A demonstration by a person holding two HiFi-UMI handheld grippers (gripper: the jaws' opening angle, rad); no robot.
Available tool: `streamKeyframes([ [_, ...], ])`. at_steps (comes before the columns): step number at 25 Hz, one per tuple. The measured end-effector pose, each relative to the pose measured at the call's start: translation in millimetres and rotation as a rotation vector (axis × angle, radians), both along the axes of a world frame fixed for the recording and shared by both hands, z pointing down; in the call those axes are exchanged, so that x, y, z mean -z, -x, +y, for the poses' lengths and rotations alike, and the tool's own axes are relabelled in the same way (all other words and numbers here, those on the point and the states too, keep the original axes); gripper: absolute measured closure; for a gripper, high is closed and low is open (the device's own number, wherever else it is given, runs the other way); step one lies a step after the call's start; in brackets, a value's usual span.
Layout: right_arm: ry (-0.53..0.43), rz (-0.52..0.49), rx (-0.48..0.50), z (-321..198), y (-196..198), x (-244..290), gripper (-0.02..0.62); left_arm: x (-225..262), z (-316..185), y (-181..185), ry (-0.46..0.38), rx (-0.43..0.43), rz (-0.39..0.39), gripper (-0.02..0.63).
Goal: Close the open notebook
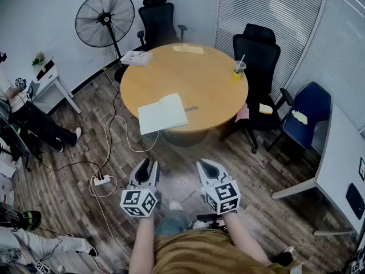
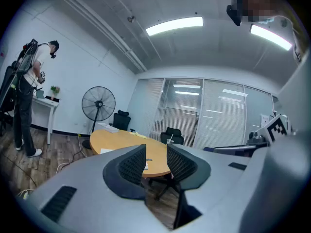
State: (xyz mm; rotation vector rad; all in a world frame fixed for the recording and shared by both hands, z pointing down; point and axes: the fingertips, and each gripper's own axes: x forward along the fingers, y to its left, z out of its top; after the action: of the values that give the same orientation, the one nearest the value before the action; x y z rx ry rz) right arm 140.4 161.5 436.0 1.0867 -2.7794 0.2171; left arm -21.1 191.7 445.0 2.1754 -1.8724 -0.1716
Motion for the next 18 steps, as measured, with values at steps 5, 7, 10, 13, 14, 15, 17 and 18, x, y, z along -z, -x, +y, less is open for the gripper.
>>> streamKeyframes([
  [5, 0.001, 0.008, -0.012, 3, -5, -4, 0.584, -3, 9, 1, 0.010, 0.003, 0.023, 0.454],
  [7, -0.007, 0.008, 0.000, 8, -3, -1, 0.584, -1, 13, 4, 0.006, 0.016, 0.036, 0.454],
  [10, -0.011, 0.015, -0.002, 10, -6, 3, 0.584, 1, 15, 2, 0.007, 0.023, 0.041, 0.454],
  [13, -0.012, 0.013, -0.007, 12, -13, 5, 0.584, 3, 19, -4, 0.010, 0.027, 0.032, 0.456],
  [14, -0.012, 0.011, -0.005, 13, -14, 5, 0.584, 3, 21, -4, 0.009, 0.031, 0.033, 0.455],
  [15, -0.011, 0.008, 0.000, 15, -15, 5, 0.584, 3, 24, -3, 0.009, 0.036, 0.037, 0.456],
  [17, 0.000, -0.005, 0.015, 19, -14, 5, 0.584, 2, 27, -2, 0.011, 0.047, 0.049, 0.456],
  [18, 0.006, -0.014, 0.019, 20, -14, 5, 0.584, 3, 28, -2, 0.011, 0.050, 0.053, 0.456],
])
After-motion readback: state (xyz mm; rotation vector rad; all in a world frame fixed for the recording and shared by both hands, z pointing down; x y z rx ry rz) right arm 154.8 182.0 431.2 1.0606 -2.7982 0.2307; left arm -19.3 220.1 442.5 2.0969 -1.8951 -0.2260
